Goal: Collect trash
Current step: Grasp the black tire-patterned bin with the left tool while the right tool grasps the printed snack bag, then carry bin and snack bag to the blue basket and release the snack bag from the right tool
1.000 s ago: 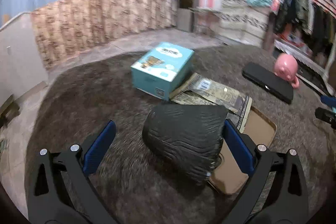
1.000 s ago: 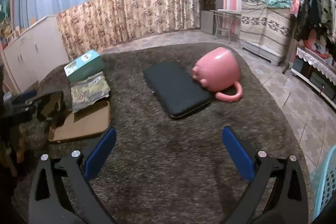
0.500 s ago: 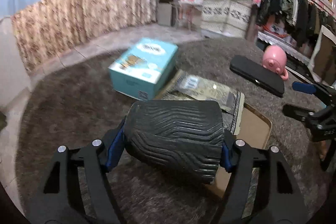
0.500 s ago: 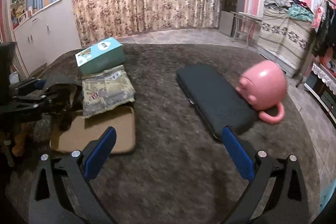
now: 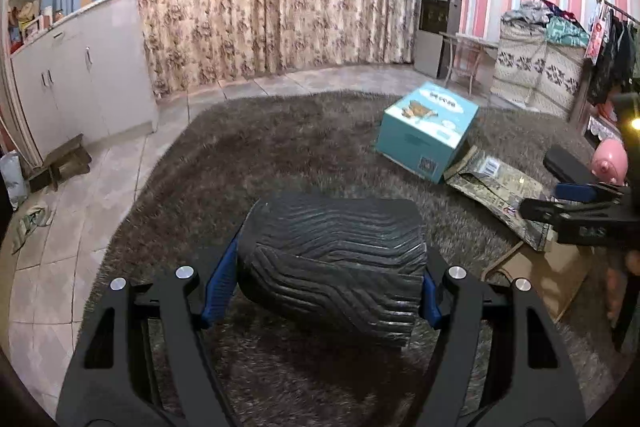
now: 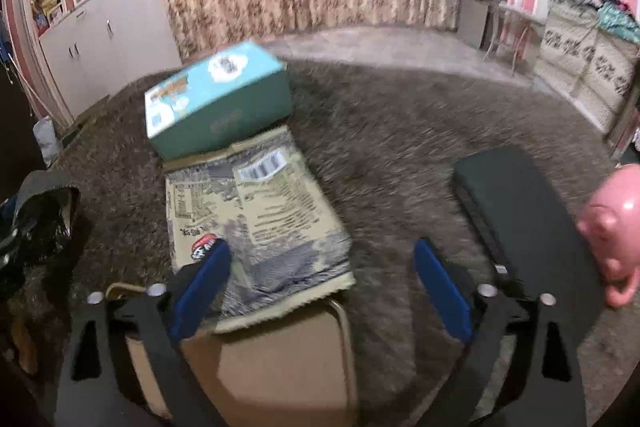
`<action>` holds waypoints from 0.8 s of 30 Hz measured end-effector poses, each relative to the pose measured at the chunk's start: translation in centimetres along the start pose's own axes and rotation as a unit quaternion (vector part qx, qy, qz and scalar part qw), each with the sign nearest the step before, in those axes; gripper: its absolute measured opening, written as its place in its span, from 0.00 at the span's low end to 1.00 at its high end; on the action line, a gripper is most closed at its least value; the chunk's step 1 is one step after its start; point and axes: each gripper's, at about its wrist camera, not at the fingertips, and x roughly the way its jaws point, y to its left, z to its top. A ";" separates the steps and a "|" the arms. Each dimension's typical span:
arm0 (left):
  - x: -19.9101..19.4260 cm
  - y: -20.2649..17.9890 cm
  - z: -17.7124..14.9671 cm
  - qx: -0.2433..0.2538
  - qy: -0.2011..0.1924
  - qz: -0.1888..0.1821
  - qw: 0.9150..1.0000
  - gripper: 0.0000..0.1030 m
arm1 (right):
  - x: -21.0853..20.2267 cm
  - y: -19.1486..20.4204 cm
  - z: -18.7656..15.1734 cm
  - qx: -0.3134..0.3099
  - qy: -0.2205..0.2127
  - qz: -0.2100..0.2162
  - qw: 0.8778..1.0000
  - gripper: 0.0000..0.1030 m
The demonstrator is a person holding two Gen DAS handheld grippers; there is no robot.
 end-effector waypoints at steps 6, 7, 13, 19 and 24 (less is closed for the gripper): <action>0.6 0.1 0.0 -0.007 0.007 -0.012 1.000 0.68 | -0.7 0.7 0.1 -0.020 -0.006 0.006 1.000 0.22; 0.7 0.1 0.1 -0.008 0.009 -0.012 1.000 0.68 | -1.3 0.6 -0.1 -0.016 -0.012 0.010 1.000 0.22; 0.9 -0.1 -0.1 0.000 0.007 -0.005 1.000 0.68 | -8.4 -1.5 -2.9 0.019 -0.074 0.010 0.997 0.06; -1.1 -1.8 -0.1 0.018 -0.010 0.003 1.000 0.68 | -16.7 -5.4 -6.5 0.036 -0.118 -0.021 0.992 0.06; -5.2 -5.8 -0.2 0.029 -0.034 -0.046 0.998 0.68 | -23.8 -9.4 -11.0 0.064 -0.146 -0.075 0.984 0.06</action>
